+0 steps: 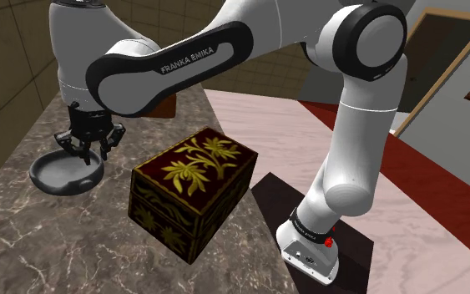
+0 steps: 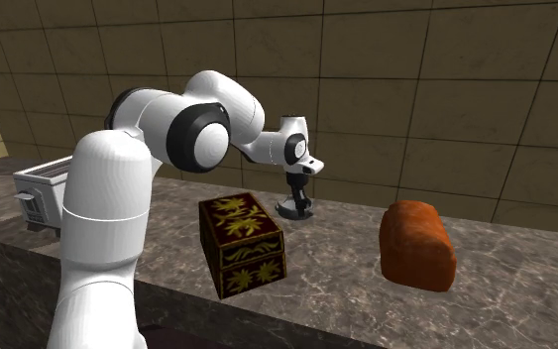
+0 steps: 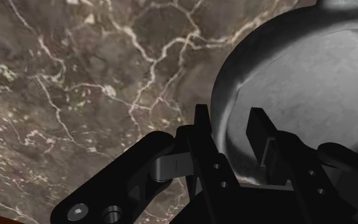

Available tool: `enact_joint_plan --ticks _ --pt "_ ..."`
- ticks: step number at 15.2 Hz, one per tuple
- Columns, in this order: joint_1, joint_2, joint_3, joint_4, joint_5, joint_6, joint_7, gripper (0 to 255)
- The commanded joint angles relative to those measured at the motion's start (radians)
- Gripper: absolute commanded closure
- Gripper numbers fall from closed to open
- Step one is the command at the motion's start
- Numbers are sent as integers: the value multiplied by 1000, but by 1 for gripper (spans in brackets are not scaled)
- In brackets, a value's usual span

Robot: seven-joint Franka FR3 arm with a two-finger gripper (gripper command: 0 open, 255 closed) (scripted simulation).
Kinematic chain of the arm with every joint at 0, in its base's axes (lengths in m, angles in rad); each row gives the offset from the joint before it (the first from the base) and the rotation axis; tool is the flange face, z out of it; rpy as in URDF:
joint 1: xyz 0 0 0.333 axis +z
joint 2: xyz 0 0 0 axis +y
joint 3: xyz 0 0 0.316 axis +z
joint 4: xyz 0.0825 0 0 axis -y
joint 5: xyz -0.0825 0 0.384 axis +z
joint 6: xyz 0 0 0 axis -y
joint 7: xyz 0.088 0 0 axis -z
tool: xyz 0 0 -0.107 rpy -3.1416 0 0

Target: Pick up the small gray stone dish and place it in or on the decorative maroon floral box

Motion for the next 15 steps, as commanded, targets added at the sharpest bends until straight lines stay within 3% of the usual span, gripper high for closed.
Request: enact_joint_plan --ticks 1,15 --pt "0 0 0 0 0 0 0 255" --pt "-9 -66 17 108 52 -164 -41 255"
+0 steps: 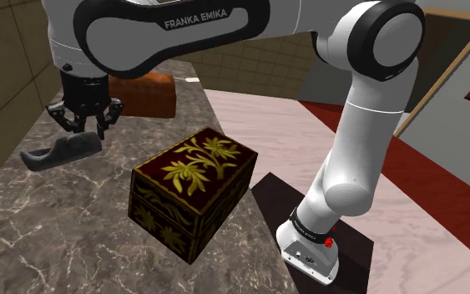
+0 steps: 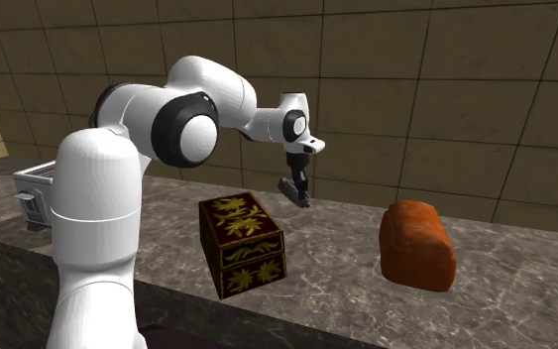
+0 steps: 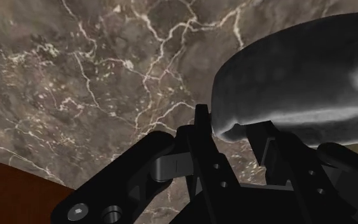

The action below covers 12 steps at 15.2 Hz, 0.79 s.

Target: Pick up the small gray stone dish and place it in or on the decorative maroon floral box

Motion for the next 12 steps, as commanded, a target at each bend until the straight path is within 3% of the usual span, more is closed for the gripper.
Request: enact_joint_plan --ticks 1,12 --pt "1 -5 2 23 4 -26 -4 255" --pt "3 -24 8 147 22 -166 -23 255"
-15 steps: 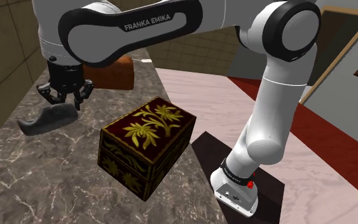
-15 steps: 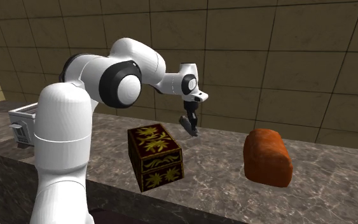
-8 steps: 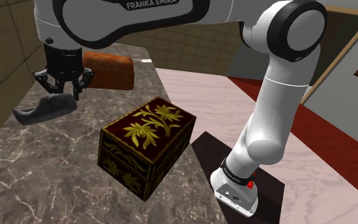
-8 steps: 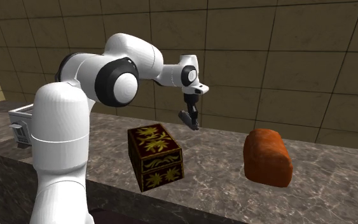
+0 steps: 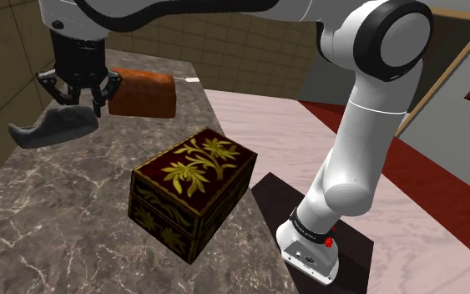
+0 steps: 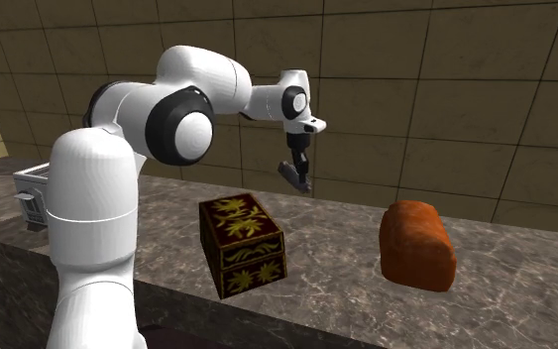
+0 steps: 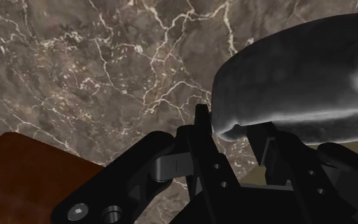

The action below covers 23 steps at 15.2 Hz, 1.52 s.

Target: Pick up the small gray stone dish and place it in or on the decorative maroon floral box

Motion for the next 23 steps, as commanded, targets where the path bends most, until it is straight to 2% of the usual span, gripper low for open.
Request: enact_joint_plan --ticks 1,17,20,23 --pt "2 0 1 30 1 -29 -3 255" --pt "26 30 8 272 -10 -244 -11 255" --pt "-26 -126 6 91 70 -198 -49 255" --pt "-52 -274 -13 -59 145 -174 -97 255"
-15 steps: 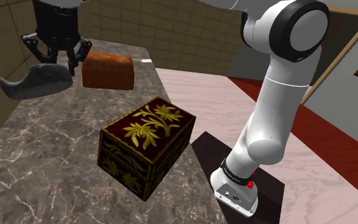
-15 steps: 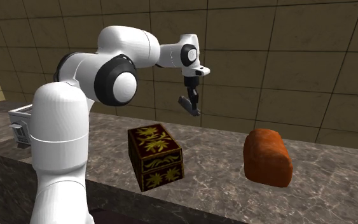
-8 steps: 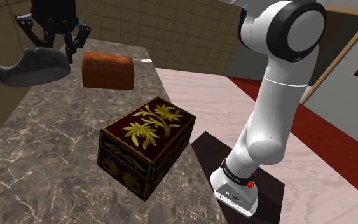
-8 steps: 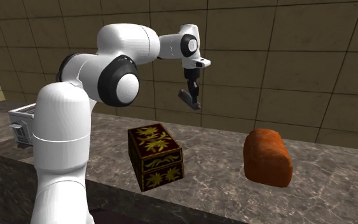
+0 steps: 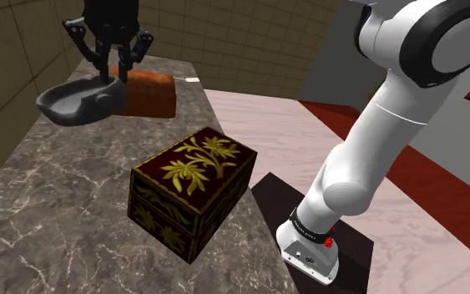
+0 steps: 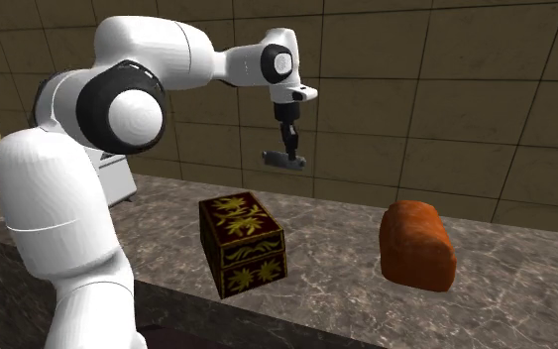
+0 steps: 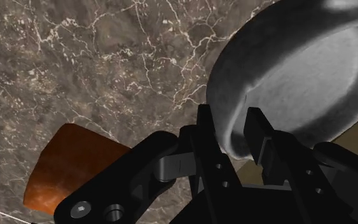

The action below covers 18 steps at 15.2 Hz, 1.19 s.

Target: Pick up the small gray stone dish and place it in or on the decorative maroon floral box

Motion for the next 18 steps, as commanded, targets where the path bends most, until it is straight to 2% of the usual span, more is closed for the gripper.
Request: enact_joint_plan --ticks 1,9,17,18 --pt "-14 -102 -16 -103 52 15 -35 255" --pt "6 -451 -111 -399 180 -15 -148 255" --pt "63 -791 -217 -618 221 -141 -223 255" --pt "66 -796 -216 -634 223 -129 -223 255"
